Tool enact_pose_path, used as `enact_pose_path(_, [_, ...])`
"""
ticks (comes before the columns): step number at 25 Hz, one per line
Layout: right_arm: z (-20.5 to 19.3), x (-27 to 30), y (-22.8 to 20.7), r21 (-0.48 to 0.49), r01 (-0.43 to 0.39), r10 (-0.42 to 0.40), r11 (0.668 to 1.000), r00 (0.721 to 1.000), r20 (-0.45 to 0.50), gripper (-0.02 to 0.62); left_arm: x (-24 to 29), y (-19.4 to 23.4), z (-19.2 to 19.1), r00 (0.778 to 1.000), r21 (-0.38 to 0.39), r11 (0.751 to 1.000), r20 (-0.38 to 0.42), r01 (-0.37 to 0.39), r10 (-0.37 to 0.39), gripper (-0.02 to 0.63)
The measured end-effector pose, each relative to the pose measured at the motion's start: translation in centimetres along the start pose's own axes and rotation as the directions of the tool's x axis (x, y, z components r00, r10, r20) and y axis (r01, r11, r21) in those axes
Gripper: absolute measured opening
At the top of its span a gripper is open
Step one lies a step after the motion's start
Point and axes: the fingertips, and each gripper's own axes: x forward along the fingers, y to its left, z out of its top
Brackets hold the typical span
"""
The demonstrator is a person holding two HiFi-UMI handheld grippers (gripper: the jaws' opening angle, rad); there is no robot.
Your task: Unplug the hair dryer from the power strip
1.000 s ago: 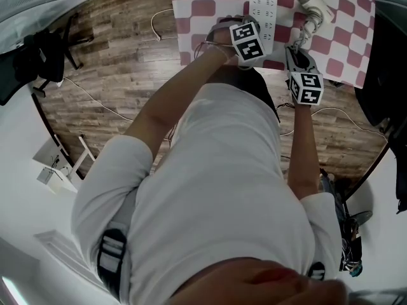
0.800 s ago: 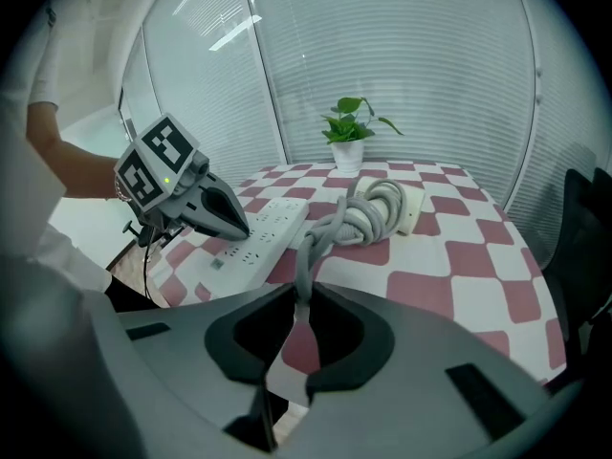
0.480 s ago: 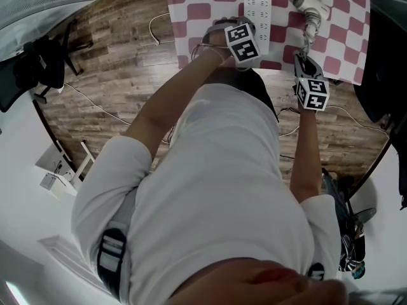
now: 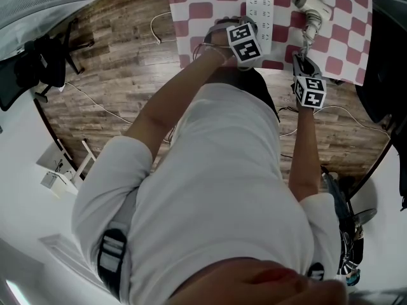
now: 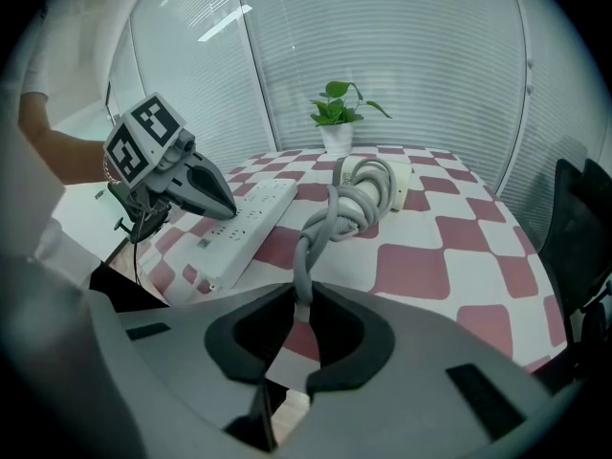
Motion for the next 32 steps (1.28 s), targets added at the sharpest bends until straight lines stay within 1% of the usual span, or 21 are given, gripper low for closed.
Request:
enact_pose_path(6, [0.0,0.2,0.1,-0.020,0.008,-0.008,1.000,1.000,0.008,0.069,0.0,0.1,0.0,1.000,0.005,1.000,0.002,-0.003,0.003,0.032])
enact_pose_path(10, [-0.2,0.2,0.1,-0.025,0.019,-0.020,0.999,1.000,-0.005,0.074,0.1,0.0,0.1,1.000,0.009,1.000,0.004,0.003,-0.003,0.032])
enact_pose_path(11, [-0.3,0.2,0.2,-0.018,0.020,-0.020,1.000,1.000,-0.007,0.090,0.1,0.0,0.1,1.000,0.003,1.000,0.005,0.009,-0.009,0.032])
enact_pose_path(13, [-0.2,0.0,0.2,0.000,0.022,-0.022,1.000,1.000,-0.005,0.146,0.0,0.1,0.1,1.000,-0.009,1.000,0.012,0.018,-0.018,0.032])
enact_pose_path(17, [0.1,-0.8,0.2,0.026,0.033,-0.034,0.999,0.999,0.015,0.175,0.0,0.1,0.1,0.998,-0.034,0.999,0.053,0.039,-0.037,0.032])
enact_pose_path(19, [0.4,-1.4,0.2,0.035,0.038,-0.039,0.999,0.999,0.026,0.180,-0.4,0.2,0.3,0.994,-0.067,0.996,0.101,0.052,-0.045,0.032])
enact_pose_path(20, [0.7,-1.7,0.2,0.036,0.043,-0.044,0.998,0.998,0.034,0.183,-0.8,0.4,0.5,0.990,-0.093,0.994,0.138,0.052,-0.039,0.032])
enact_pose_path(22, [1.4,-2.4,0.0,0.032,0.056,-0.058,0.998,0.997,0.055,0.184,-2.0,1.1,1.3,0.976,-0.136,0.990,0.216,0.034,-0.003,0.032])
enact_pose_path(25, [2.5,-3.3,-0.4,0.032,0.077,-0.080,0.996,0.993,0.091,0.183,-4.2,1.4,2.6,0.951,-0.158,0.987,0.307,0.013,0.036,0.032])
enact_pose_path(29, [4.1,-4.5,-0.4,0.018,0.096,-0.097,0.995,0.986,0.133,0.183,-7.0,0.4,4.1,0.903,-0.191,0.979,0.428,0.073,0.016,0.032])
enact_pose_path(32, [6.2,-5.8,0.3,0.004,0.093,-0.092,0.996,0.979,0.182,0.183,-9.4,0.1,4.7,0.875,-0.232,0.968,0.483,0.094,0.031,0.032])
